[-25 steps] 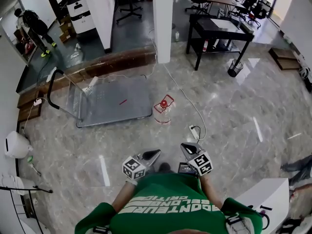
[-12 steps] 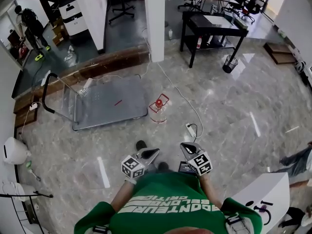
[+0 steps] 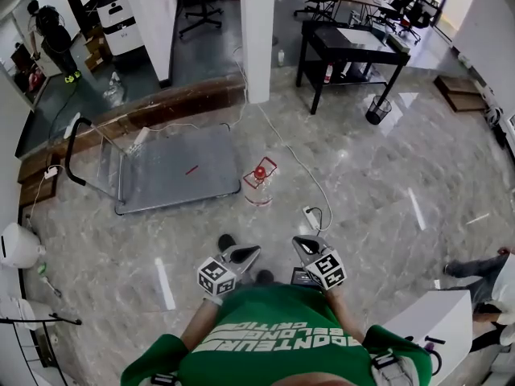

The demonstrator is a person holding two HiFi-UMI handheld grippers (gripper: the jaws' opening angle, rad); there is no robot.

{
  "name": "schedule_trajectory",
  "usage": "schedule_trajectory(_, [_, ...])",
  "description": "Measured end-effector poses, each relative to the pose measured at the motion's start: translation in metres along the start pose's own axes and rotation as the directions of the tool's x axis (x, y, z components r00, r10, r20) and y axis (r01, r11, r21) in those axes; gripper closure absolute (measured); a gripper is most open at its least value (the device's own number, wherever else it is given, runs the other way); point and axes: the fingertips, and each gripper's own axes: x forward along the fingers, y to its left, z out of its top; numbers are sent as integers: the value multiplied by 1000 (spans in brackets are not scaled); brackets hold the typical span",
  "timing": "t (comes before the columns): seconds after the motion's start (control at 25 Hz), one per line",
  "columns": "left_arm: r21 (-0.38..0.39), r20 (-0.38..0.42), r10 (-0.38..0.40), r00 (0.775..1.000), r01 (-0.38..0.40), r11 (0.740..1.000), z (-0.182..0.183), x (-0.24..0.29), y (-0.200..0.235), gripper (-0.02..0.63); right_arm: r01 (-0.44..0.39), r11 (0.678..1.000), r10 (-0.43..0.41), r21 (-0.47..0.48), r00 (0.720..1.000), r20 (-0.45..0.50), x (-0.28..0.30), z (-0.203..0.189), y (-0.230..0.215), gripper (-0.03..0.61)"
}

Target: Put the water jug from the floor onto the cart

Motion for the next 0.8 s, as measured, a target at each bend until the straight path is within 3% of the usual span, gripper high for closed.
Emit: schedule_trajectory(0.8, [-26,-1,41,999,-41,999,14,5,39,604,-46,999,46,-17,999,-15,35,19,-18,586])
